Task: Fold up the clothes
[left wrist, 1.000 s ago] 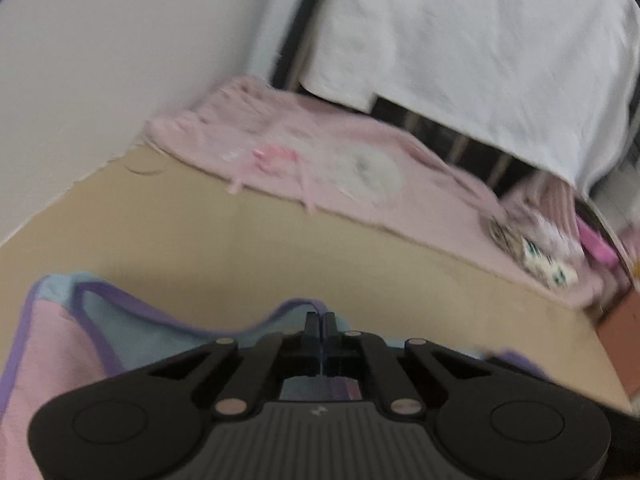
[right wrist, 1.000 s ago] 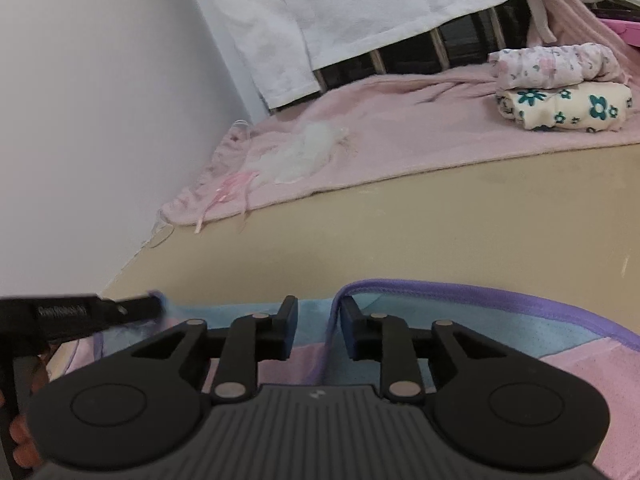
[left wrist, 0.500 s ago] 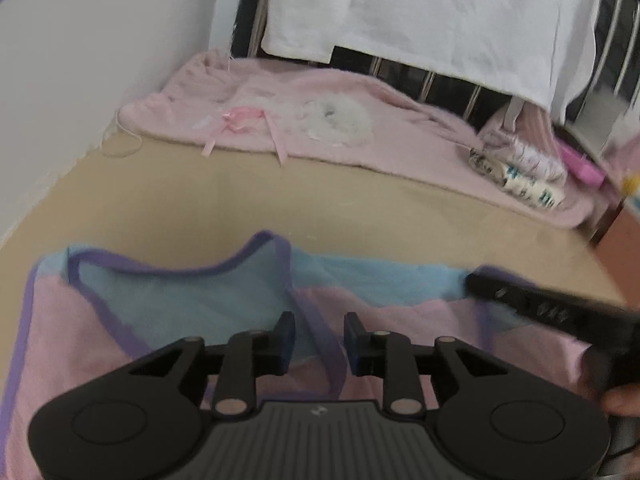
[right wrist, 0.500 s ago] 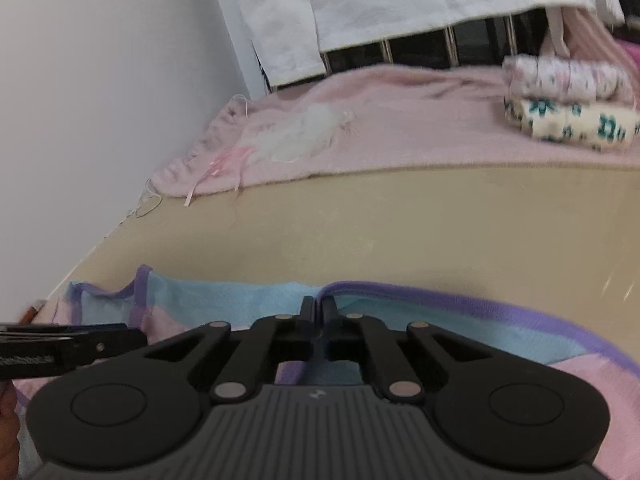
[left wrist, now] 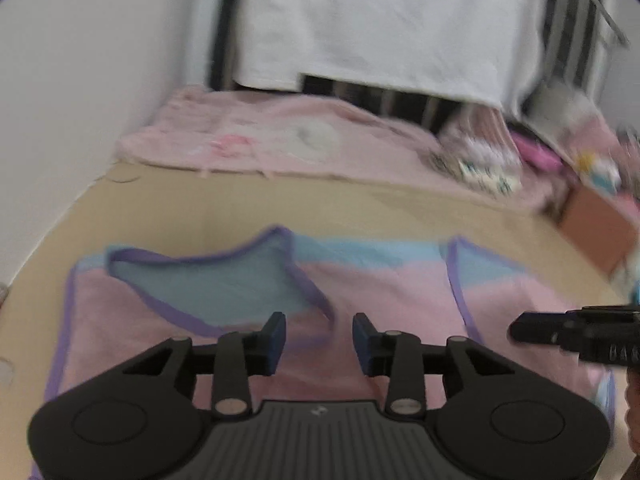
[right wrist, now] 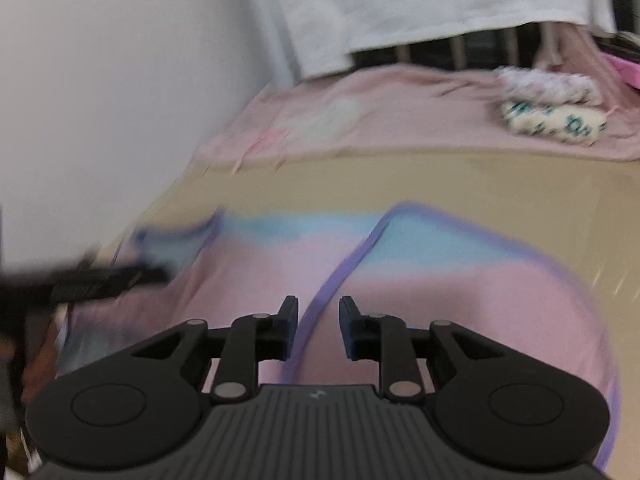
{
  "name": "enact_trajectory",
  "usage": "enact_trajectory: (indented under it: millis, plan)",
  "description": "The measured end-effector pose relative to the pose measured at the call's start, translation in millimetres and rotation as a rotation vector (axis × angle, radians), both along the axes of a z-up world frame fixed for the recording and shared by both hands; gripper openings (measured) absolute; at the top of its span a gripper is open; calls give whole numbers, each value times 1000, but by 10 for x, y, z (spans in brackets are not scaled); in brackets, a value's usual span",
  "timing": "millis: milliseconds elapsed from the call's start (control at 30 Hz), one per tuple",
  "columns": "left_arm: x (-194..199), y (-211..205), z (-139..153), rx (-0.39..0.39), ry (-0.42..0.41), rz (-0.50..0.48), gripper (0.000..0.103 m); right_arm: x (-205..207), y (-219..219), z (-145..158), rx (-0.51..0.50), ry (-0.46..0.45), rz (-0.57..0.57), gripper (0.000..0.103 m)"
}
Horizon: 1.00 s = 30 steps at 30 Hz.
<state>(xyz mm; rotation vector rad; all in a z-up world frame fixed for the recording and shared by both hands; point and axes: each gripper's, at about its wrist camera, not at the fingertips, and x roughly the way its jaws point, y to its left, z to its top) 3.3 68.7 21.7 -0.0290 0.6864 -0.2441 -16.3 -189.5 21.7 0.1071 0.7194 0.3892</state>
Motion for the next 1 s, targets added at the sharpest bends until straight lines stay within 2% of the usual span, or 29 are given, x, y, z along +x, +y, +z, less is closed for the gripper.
enact_trajectory:
  millis: [33, 67, 167, 233, 300, 333, 367, 400, 467, 567, 633, 667, 700, 733, 867, 933, 1000]
  plan:
    - [8, -47, -29, 36, 10, -2, 18, -66, 71, -56, -28, 4, 7, 21]
    - [17, -81, -56, 65, 18, -4, 0, -120, 126, -96, -56, -9, 4, 17]
    - [-20, 19, -43, 66, -11, 34, 0, -247, 230, -158, -119, -70, -13, 16]
    - [-57, 236, 7, 33, -60, 152, 1, -281, 251, -173, -124, -88, -27, 16]
    - [-168, 461, 85, -39, -78, 241, 12, -292, 247, -181, -116, -90, -40, 16]
    - [-249, 533, 132, -73, -65, 256, 13, -292, 246, -182, -115, -89, -43, 16]
    - [-351, 576, 172, -101, -48, 264, 19, -284, 243, -169, -114, -79, -43, 16]
    - [-471, 563, 197, -122, -28, 262, 30, -274, 239, -143, -110, -64, -41, 16]
    - [-671, 421, 192, -170, 4, 227, 40, -141, 270, -6, -52, -44, -3, 17]
    - [-783, 119, 133, -228, 53, 178, 40, 121, 337, 246, 63, -19, 72, 17]
    - [-788, -27, 81, -230, 67, 202, 39, 457, 502, 345, 99, 45, 166, 18]
    - [-791, -54, 52, -239, 69, 220, 32, 635, 634, 356, 82, 87, 199, 18]
    - [-798, -50, 23, -256, 70, 236, 16, 785, 781, 360, 49, 121, 220, 18]
    - [-806, -46, -7, -273, 71, 253, 8, 894, 934, 369, 5, 132, 258, 18]
    - [-915, -33, -124, -315, 48, 330, 6, 1035, 1491, 279, -256, 121, 588, 17]
    - [-974, -61, -161, -326, 36, 359, 6, 1047, 1631, 188, -412, 87, 690, 17]
    - [-1011, -54, -168, -361, 34, 366, 10, 1025, 1643, 143, -485, 43, 765, 18]
